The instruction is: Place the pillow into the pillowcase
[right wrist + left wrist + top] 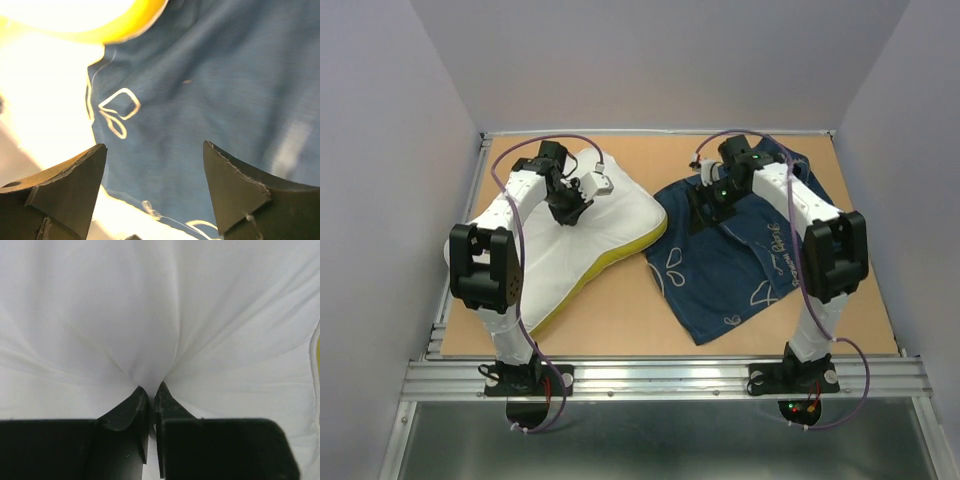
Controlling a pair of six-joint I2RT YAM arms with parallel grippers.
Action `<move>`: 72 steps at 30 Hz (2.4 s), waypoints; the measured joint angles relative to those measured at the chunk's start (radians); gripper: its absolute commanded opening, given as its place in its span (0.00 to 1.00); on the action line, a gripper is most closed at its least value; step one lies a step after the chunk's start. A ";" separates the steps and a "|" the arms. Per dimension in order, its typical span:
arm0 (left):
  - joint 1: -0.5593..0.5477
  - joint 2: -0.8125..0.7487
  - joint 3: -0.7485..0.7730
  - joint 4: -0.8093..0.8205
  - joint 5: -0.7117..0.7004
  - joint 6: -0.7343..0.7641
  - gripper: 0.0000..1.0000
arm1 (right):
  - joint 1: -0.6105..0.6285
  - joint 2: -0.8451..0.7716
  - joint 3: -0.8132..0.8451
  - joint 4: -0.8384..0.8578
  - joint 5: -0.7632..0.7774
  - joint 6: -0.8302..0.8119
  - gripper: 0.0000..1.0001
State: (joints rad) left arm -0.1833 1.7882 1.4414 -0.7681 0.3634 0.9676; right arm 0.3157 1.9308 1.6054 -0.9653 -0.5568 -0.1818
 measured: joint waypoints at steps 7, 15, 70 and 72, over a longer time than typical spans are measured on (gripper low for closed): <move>0.000 -0.004 0.061 0.003 0.050 -0.060 0.42 | -0.002 -0.131 -0.005 0.068 0.323 -0.023 0.66; -0.029 -0.066 0.064 0.069 0.125 -0.164 0.53 | -0.036 -0.131 -0.182 0.082 0.553 -0.104 0.58; -0.631 0.100 -0.281 0.671 0.081 -0.294 0.24 | -0.303 -0.167 -0.280 0.144 0.697 -0.133 0.10; -0.631 0.100 -0.280 0.664 0.079 -0.287 0.24 | -0.303 -0.171 -0.280 0.143 0.666 -0.132 0.18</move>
State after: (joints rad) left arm -0.8143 1.8885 1.1614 -0.1040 0.4419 0.6807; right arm 0.0124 1.7599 1.3251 -0.8219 0.1097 -0.3134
